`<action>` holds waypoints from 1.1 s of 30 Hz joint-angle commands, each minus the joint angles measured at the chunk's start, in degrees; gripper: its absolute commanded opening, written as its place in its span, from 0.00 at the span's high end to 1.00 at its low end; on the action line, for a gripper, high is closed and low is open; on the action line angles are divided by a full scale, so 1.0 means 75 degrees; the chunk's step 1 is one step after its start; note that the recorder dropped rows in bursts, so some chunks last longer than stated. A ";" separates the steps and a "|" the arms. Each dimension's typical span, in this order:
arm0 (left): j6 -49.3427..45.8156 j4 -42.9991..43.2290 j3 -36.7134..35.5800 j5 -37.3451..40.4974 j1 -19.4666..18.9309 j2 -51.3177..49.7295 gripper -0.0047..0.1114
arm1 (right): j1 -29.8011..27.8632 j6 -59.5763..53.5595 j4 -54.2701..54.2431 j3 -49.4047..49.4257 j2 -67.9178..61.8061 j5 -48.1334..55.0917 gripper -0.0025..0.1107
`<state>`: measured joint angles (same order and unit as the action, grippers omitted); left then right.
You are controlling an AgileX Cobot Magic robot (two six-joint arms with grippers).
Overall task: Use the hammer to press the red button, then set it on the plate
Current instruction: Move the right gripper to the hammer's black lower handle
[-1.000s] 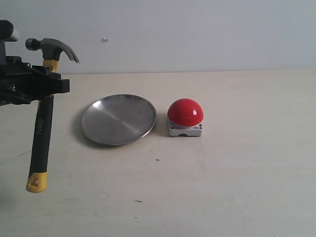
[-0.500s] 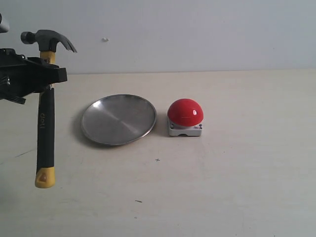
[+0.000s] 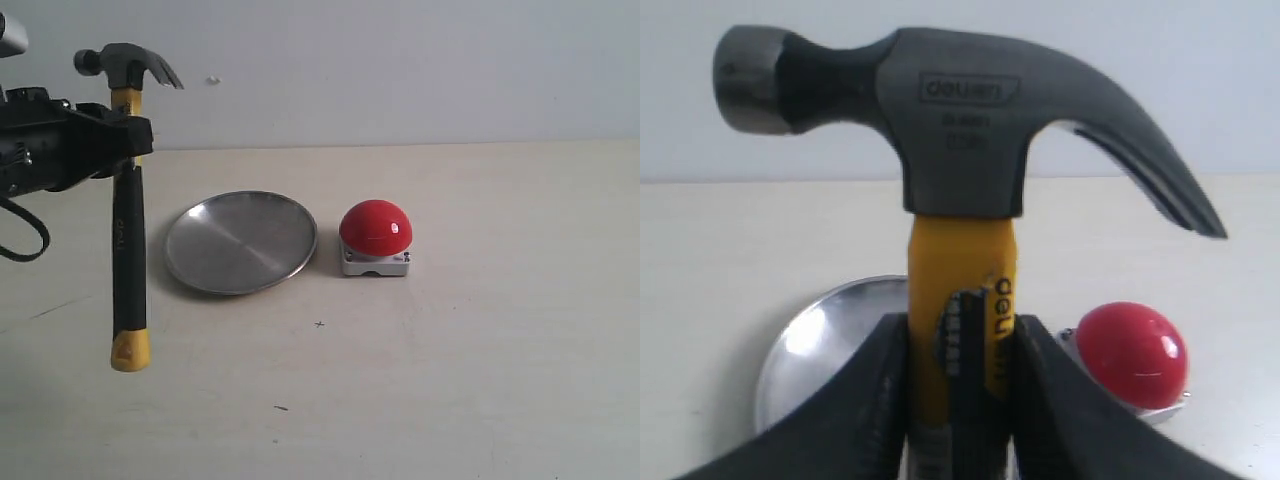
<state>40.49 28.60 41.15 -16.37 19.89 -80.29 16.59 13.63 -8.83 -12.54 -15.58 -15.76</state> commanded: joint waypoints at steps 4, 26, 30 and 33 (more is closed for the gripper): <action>0.1175 0.1225 0.0042 -0.1360 0.0026 0.0136 0.96 | 0.0001 -0.0417 -0.0187 -0.1185 -0.3639 0.1352 0.98; 0.2193 0.1922 0.0042 -0.2593 0.0026 0.0121 0.96 | 0.3031 0.2559 0.2010 -0.3283 -1.0818 -0.4055 0.53; 0.2410 0.2128 0.0042 -0.2733 0.0026 0.0121 0.96 | 0.3031 0.2706 0.2230 -0.3597 -1.1349 -0.4266 0.50; 0.2411 0.2147 0.0042 -0.2715 0.0026 0.0121 0.96 | 0.3031 0.2840 0.2795 -0.3832 -1.1661 -0.4266 0.48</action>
<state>57.98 45.20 40.96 -32.80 19.98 -80.29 39.17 33.91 8.28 -39.74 -101.28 -46.49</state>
